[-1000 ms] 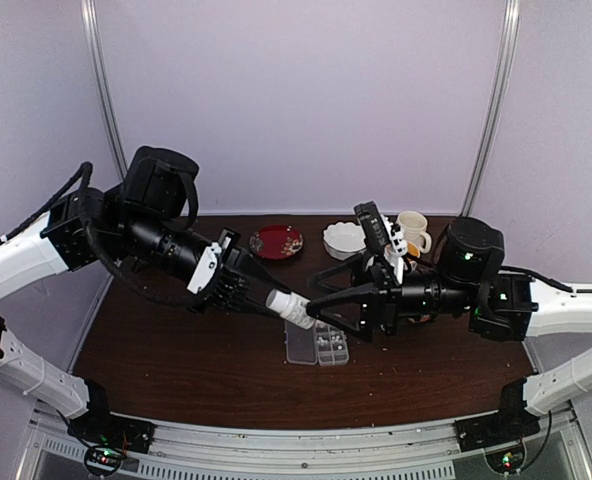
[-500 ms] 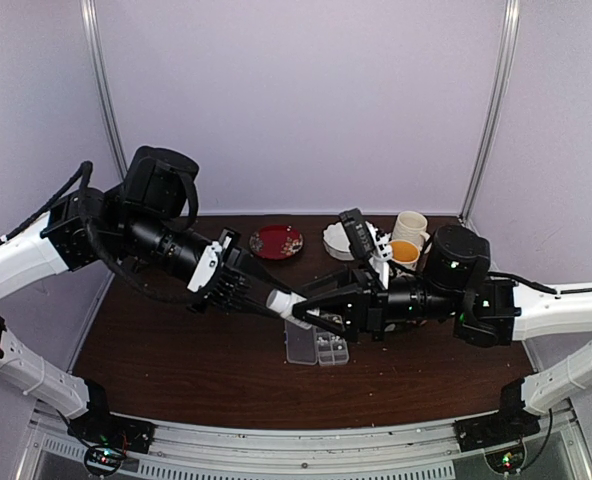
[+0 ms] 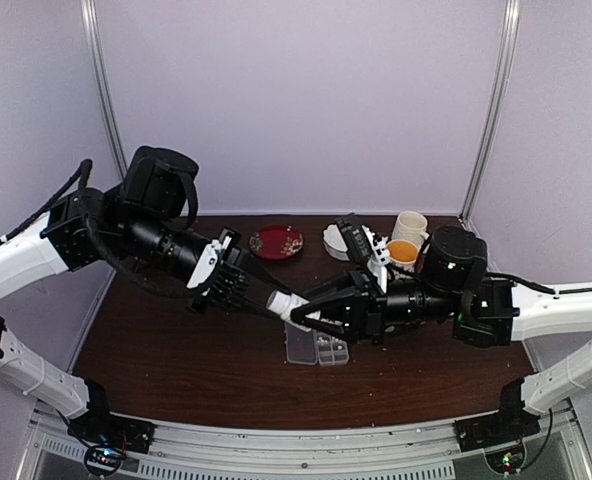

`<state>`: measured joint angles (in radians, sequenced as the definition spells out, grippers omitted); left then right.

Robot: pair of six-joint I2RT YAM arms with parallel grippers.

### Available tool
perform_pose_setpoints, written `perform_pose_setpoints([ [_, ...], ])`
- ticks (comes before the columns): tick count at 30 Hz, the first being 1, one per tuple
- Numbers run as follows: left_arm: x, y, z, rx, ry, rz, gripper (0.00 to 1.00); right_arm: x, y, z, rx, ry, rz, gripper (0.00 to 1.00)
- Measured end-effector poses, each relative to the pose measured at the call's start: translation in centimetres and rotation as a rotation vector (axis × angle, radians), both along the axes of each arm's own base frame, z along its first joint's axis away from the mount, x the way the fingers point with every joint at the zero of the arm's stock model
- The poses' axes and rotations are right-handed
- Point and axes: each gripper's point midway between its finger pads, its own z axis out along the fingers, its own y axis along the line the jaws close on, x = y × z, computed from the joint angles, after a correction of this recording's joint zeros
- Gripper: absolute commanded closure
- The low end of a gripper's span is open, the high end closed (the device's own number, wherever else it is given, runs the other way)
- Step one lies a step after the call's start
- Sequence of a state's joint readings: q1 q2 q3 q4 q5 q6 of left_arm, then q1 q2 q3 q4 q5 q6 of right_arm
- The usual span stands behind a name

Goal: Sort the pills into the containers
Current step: Unscrew the lid of the pill bottle from the pill bottle.

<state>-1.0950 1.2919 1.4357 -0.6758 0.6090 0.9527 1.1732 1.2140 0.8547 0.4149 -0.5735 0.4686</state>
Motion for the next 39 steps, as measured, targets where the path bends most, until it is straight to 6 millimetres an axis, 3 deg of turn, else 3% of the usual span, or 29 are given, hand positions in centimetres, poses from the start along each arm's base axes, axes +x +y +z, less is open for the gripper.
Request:
perform_pose_setpoints([
  [2, 0.0, 0.0, 0.0, 0.0, 0.003, -0.001, 1.0, -0.1, 0.0, 0.0, 0.0, -0.004, 0.004, 0.6],
  [7, -0.1, 0.0, -0.1, 0.005, 0.007, -0.001, 1.0, -0.2, 0.1, -0.2, -0.006, -0.014, 0.013, 0.83],
  [9, -0.1, 0.1, -0.1, 0.008, 0.01, -0.001, 1.0, -0.2, 0.1, -0.3, -0.011, -0.012, 0.015, 0.87],
  [14, -0.1, 0.1, -0.1, 0.009, 0.013, 0.001, 1.0, -0.3, 0.1, -0.2, -0.012, -0.023, 0.016, 0.77],
  [17, -0.1, 0.1, -0.1, 0.009, 0.014, 0.002, 1.0, -0.3, 0.1, -0.2, -0.016, -0.025, 0.017, 0.6],
  [20, -0.1, 0.0, -0.1, 0.006, 0.014, 0.004, 1.0, -0.3, 0.1, -0.3, -0.024, -0.033, 0.018, 0.57],
  [23, 0.0, -0.1, 0.2, -0.006, 0.009, 0.005, 1.0, -0.6, 0.2, -0.8, -0.042, -0.034, 0.027, 0.46],
  [29, 0.1, -0.2, 0.5, -0.021, 0.001, 0.006, 1.0, -0.7, 0.2, -1.1, -0.056, -0.033, 0.035, 0.47],
  [34, 0.1, -0.3, 0.6, -0.023, 0.001, 0.006, 1.0, -0.7, 0.2, -1.2, -0.058, -0.031, 0.035, 0.38],
  [39, 0.0, -0.2, 0.6, -0.025, 0.001, 0.004, 1.0, -0.7, 0.2, -1.1, -0.057, -0.035, 0.034, 0.46],
])
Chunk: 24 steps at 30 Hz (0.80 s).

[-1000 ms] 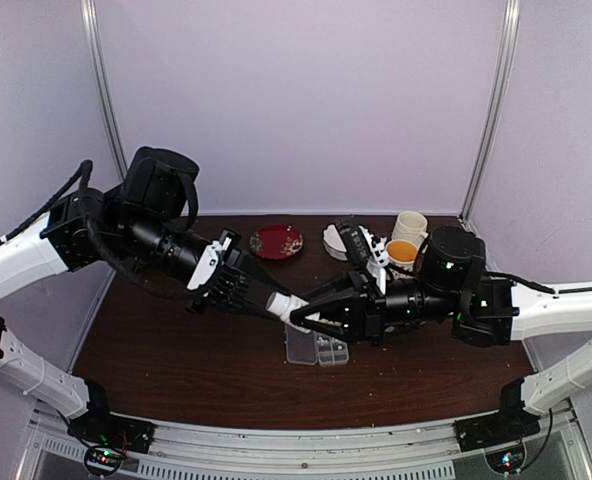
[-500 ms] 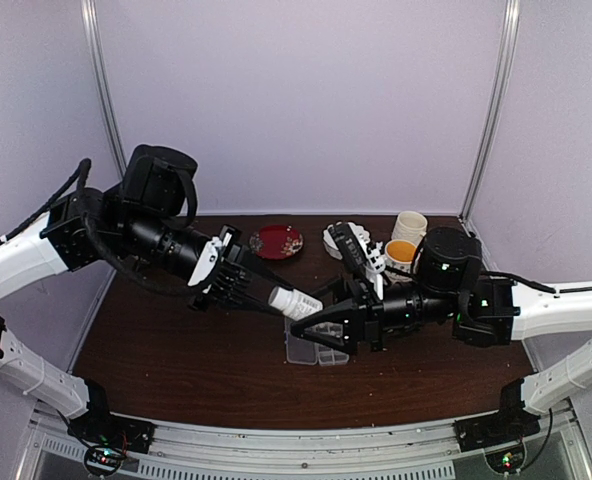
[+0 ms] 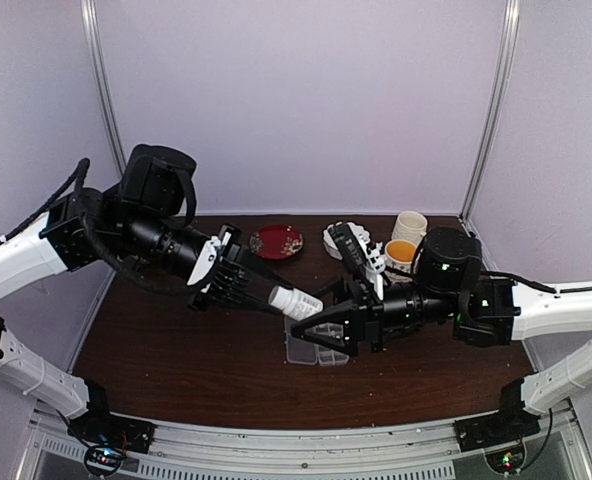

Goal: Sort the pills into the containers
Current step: Unscrew the lid of the pill bottle from the pill bottle.

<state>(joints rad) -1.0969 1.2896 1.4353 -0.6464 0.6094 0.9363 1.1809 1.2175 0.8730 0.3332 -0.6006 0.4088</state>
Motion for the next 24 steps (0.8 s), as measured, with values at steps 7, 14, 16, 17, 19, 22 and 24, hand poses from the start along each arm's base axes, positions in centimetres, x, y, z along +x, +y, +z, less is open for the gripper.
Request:
perform_pose_setpoints([
  [7, -0.1, 0.11, 0.17, -0.005, -0.001, -0.002, 1.0, -0.02, -0.08, 0.17, 0.005, -0.005, -0.001, 0.6],
  [14, -0.34, 0.15, 0.21, -0.008, 0.007, -0.013, 1.0, 0.03, -0.09, 0.13, 0.004, -0.014, -0.004, 0.77],
  [16, -0.38, 0.17, 0.2, -0.008, 0.009, -0.015, 1.0, 0.03, -0.09, 0.11, 0.003, -0.014, -0.004, 0.79],
  [17, -0.39, 0.17, 0.18, -0.009, 0.009, -0.015, 1.0, 0.03, -0.09, 0.11, 0.003, -0.014, -0.004, 0.81],
  [19, -0.4, 0.18, 0.22, -0.01, 0.009, -0.015, 1.0, 0.03, -0.09, 0.11, 0.003, -0.014, -0.004, 0.82],
  [22, -0.41, 0.2, 0.22, -0.01, 0.009, -0.015, 1.0, 0.03, -0.09, 0.11, 0.003, -0.019, -0.004, 0.84],
  [24, -0.41, 0.21, 0.17, -0.009, 0.011, -0.014, 1.0, 0.03, -0.07, 0.06, -0.004, -0.026, -0.005, 0.85],
])
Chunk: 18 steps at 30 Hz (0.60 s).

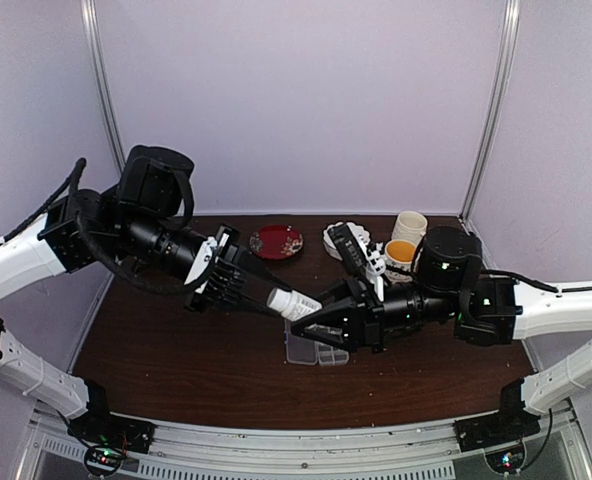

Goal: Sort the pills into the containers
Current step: Unscrew the lid of the pill bottle from the pill bottle.

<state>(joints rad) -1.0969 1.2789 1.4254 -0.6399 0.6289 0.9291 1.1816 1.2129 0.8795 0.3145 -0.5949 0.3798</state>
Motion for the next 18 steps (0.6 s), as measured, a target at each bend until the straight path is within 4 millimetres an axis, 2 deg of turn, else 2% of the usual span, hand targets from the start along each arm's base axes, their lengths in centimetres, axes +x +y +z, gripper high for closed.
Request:
perform_pose_setpoints([
  [10, -0.07, 0.05, 0.53, -0.031, 0.078, 0.039, 1.0, 0.05, 0.09, 0.52, -0.091, -0.119, -0.012, 0.93],
  [18, 0.19, -0.23, 0.58, -0.029, 0.282, 0.129, 1.0, 0.59, -0.17, 0.31, -0.149, -0.286, -0.062, 1.0],
])
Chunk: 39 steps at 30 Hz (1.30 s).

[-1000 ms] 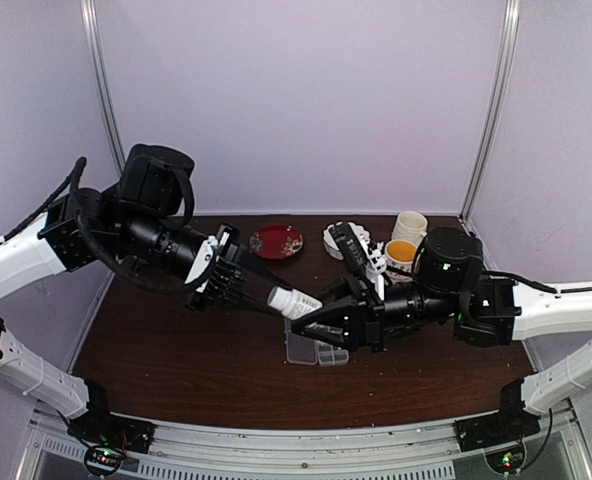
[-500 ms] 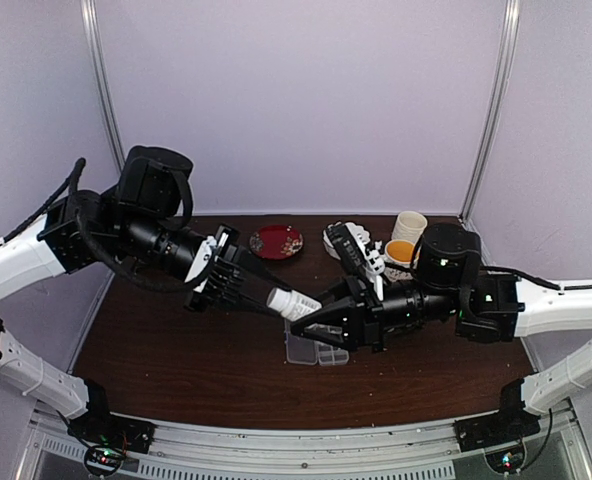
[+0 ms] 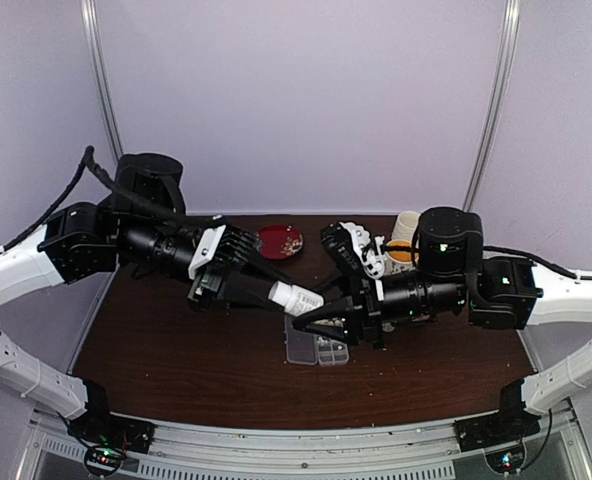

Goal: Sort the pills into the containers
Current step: Unscrew the lid of the pill bottle from the pill bottle.

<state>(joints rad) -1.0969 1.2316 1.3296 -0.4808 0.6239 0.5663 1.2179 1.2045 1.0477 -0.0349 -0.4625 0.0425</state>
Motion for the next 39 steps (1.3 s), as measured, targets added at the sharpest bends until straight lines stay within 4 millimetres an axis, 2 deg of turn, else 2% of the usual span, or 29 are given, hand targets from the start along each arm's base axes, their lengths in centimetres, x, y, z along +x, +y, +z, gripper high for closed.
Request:
perform_pose_setpoints([
  [11, 2.1, -0.6, -0.9, 0.083, 0.376, 0.234, 1.0, 2.0, -0.4, -1.0, -0.063, -0.165, -0.13, 1.0],
  [15, 3.1, -0.8, -1.0, 0.13, 0.574, 0.362, 1.0, 3.0, -0.7, -1.2, -0.094, -0.24, -0.208, 1.0],
  [23, 5.1, -0.9, 0.3, 0.159, 1.038, 0.585, 0.98, 4.6, -1.1, 0.1, -0.087, -0.378, -0.36, 1.0],
  [25, 5.3, -0.9, 0.2, 0.145, 1.136, 0.611, 0.85, 4.8, -1.2, 0.1, -0.093, -0.399, -0.378, 1.0],
  [28, 5.4, -0.8, 0.0, 0.137, 1.232, 0.641, 0.26, 4.8, -1.2, -0.1, -0.101, -0.416, -0.389, 1.0],
  [29, 5.6, -0.8, 0.0, 0.128, 1.236, 0.654, 0.1, 4.9, -1.2, -0.2, -0.102, -0.418, -0.392, 1.0],
  [30, 6.0, -0.6, 0.2, 0.109, 1.238, 0.672, 0.03, 4.8, -1.3, -0.5, -0.108, -0.418, -0.392, 1.0],
  [33, 7.7, 0.9, 1.8, 0.001, 1.181, 0.734, 0.02, 4.5, -1.5, -1.9, -0.136, -0.408, -0.372, 1.0],
  [35, 8.1, 2.5, 3.4, -0.096, 1.084, 0.732, 0.03, 4.2, -1.5, -2.7, -0.148, -0.387, -0.348, 1.0],
  [39, 6.6, 4.8, 5.8, -0.224, 0.812, 0.611, 0.03, 3.2, -1.2, -3.2, -0.142, -0.326, -0.281, 1.0],
])
